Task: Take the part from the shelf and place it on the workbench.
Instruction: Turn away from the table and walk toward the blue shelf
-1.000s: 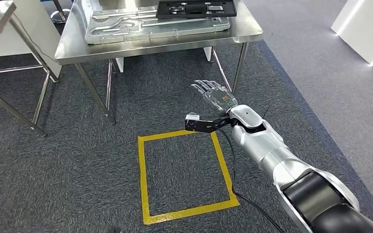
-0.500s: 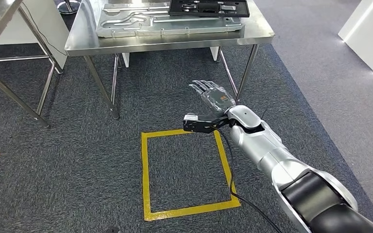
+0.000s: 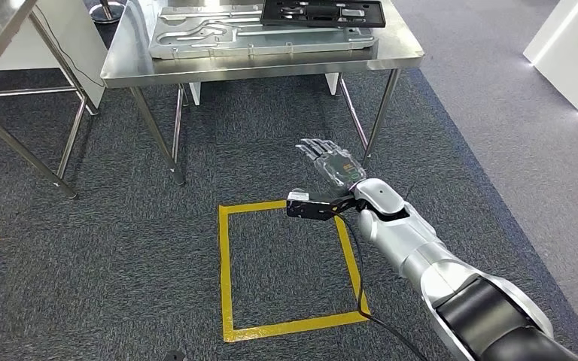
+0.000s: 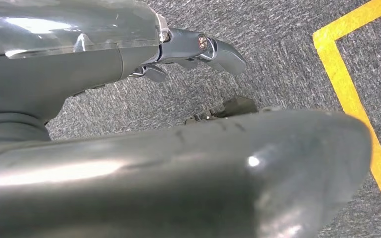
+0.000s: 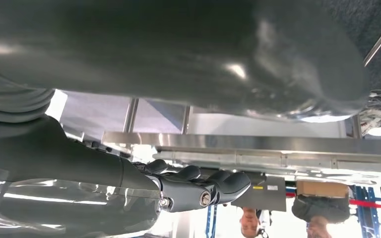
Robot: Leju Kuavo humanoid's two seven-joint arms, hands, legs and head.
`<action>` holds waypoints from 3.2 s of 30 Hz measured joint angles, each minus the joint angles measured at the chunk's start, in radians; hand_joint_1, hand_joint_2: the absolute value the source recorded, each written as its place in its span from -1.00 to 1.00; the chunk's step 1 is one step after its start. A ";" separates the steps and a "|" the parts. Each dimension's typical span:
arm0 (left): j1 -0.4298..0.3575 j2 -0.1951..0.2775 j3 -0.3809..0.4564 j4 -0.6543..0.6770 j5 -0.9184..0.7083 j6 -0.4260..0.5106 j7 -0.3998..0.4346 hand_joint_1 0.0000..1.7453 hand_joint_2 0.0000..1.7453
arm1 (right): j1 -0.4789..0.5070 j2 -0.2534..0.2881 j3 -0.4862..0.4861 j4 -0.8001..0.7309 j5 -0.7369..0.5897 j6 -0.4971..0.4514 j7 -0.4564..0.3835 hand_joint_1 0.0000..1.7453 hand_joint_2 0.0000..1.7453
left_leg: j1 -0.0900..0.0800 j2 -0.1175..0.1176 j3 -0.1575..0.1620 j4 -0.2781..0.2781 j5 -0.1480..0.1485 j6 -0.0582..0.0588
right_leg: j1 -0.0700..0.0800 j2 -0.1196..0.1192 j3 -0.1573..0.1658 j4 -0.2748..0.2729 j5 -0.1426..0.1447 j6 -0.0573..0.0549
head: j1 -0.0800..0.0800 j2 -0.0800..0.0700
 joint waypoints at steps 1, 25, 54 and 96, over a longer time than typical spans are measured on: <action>0.000 0.000 0.000 0.000 0.001 0.002 -0.001 -1.00 -1.00 | 0.007 0.002 0.000 0.001 -0.005 -0.005 0.000 -1.00 -1.00 | 0.000 0.000 0.000 0.000 0.000 0.000 | 0.000 0.000 0.000 0.000 0.000 0.000 | 0.000 0.000; 0.006 -0.010 -0.003 0.000 0.009 0.053 0.010 -1.00 -1.00 | 0.303 0.091 -0.188 0.130 -0.192 -0.226 -0.101 -1.00 -1.00 | 0.001 0.000 0.000 0.000 0.000 0.000 | 0.000 0.000 0.000 0.000 0.000 -0.001 | 0.000 0.000; 0.016 -0.024 -0.006 0.000 0.009 0.111 0.107 -1.00 1.00 | 0.590 0.131 -0.414 0.325 -0.243 -0.259 0.104 -1.00 1.00 | 0.001 0.000 0.000 -0.001 -0.001 0.000 | 0.000 0.000 0.000 0.000 -0.001 -0.002 | 0.000 0.000; -0.003 -0.024 -0.081 0.000 -0.084 0.125 0.306 -1.00 1.00 | 0.692 0.190 -0.510 0.394 -0.295 -0.044 0.410 -1.00 0.50 | 0.001 0.001 0.002 -0.001 -0.001 0.000 | 0.000 0.001 -0.001 0.000 -0.002 -0.003 | 0.000 0.000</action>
